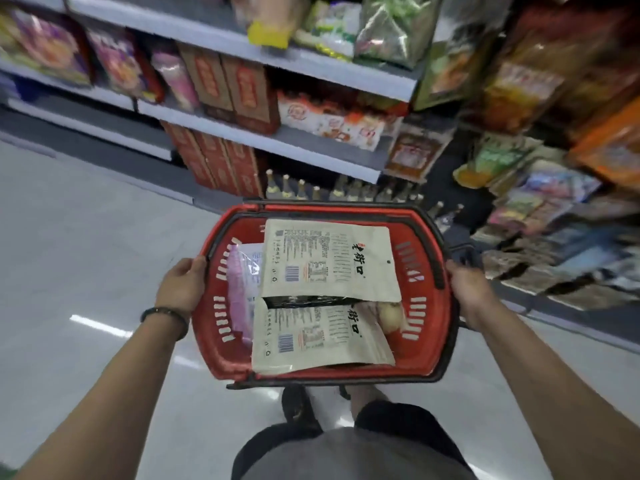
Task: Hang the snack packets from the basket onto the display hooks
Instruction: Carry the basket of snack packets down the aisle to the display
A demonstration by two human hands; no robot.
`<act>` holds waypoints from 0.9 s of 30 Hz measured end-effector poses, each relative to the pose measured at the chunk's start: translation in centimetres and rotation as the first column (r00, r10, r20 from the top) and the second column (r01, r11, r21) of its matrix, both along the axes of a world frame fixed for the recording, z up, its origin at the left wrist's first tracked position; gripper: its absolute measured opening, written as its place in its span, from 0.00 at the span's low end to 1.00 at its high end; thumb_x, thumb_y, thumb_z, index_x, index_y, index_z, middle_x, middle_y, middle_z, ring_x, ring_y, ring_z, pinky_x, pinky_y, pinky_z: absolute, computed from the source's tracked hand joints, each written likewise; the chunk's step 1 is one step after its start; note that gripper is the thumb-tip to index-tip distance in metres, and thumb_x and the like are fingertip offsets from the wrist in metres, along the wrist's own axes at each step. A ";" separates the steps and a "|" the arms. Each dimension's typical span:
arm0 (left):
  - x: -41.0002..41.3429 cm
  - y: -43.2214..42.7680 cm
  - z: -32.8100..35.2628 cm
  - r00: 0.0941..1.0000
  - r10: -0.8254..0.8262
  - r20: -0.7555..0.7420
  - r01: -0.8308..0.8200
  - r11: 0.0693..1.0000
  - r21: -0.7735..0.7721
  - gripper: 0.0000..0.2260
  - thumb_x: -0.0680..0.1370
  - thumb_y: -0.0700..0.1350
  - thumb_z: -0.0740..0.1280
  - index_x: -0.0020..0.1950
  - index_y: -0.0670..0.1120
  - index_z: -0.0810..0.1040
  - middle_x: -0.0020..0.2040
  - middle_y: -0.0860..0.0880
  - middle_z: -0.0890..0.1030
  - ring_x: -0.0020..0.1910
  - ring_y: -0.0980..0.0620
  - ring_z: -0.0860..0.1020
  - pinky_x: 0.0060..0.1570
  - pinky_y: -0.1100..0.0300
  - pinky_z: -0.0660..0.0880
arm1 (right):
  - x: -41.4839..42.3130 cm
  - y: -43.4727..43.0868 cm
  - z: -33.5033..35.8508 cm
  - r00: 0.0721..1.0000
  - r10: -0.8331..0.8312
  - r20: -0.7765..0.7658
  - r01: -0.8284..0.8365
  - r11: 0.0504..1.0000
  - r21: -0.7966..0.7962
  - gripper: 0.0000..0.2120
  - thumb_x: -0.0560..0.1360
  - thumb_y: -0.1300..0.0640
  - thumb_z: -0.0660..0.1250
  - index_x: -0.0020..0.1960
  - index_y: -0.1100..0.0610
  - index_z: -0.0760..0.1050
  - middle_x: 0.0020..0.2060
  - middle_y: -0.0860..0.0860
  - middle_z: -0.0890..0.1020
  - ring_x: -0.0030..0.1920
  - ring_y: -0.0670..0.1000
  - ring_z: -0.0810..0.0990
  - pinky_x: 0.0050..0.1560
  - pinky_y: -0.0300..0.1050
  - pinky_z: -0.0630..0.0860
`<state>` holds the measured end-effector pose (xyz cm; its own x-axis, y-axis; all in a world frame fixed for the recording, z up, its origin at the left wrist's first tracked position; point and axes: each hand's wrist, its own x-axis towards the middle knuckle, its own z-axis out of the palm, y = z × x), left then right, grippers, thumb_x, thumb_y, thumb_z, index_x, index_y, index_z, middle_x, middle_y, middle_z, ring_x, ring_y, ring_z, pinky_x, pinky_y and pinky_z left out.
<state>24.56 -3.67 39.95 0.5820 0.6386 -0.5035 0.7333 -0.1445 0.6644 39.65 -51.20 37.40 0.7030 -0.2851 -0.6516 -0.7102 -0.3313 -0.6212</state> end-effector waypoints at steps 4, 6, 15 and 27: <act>4.3 -7.6 0.9 0.985 -0.171 0.037 0.172 0.985 -0.004 0.25 0.78 0.67 0.61 0.51 0.46 0.83 0.52 0.42 0.87 0.52 0.37 0.85 0.60 0.37 0.82 | -5.5 -11.1 3.7 0.988 -0.147 0.049 0.148 0.989 -0.011 0.06 0.84 0.60 0.62 0.53 0.57 0.78 0.40 0.53 0.77 0.23 0.37 0.78 0.25 0.33 0.75; 5.9 -11.7 1.0 0.969 -0.238 0.059 0.240 0.971 -0.017 0.27 0.77 0.69 0.61 0.55 0.47 0.83 0.54 0.42 0.87 0.54 0.37 0.85 0.61 0.36 0.82 | -7.6 -15.6 4.3 0.972 -0.222 0.081 0.225 0.974 -0.031 0.06 0.83 0.61 0.62 0.52 0.58 0.78 0.41 0.55 0.79 0.24 0.38 0.79 0.26 0.34 0.76; 9.3 -46.1 6.3 0.773 -0.625 0.109 0.628 0.778 0.014 0.22 0.86 0.58 0.63 0.49 0.40 0.84 0.44 0.41 0.86 0.47 0.37 0.85 0.55 0.41 0.83 | -21.5 -44.0 6.1 0.693 -0.714 0.099 0.715 0.698 0.035 0.13 0.79 0.57 0.61 0.48 0.62 0.83 0.45 0.68 0.87 0.46 0.71 0.87 0.50 0.79 0.82; 11.0 -89.3 6.1 0.456 -0.881 0.125 0.890 0.451 -0.067 0.18 0.86 0.57 0.64 0.64 0.46 0.84 0.59 0.41 0.84 0.55 0.41 0.82 0.57 0.51 0.78 | -37.6 -72.9 11.4 0.329 -0.936 0.125 0.944 0.328 -0.032 0.09 0.75 0.67 0.62 0.45 0.65 0.81 0.40 0.64 0.85 0.38 0.64 0.84 0.43 0.57 0.83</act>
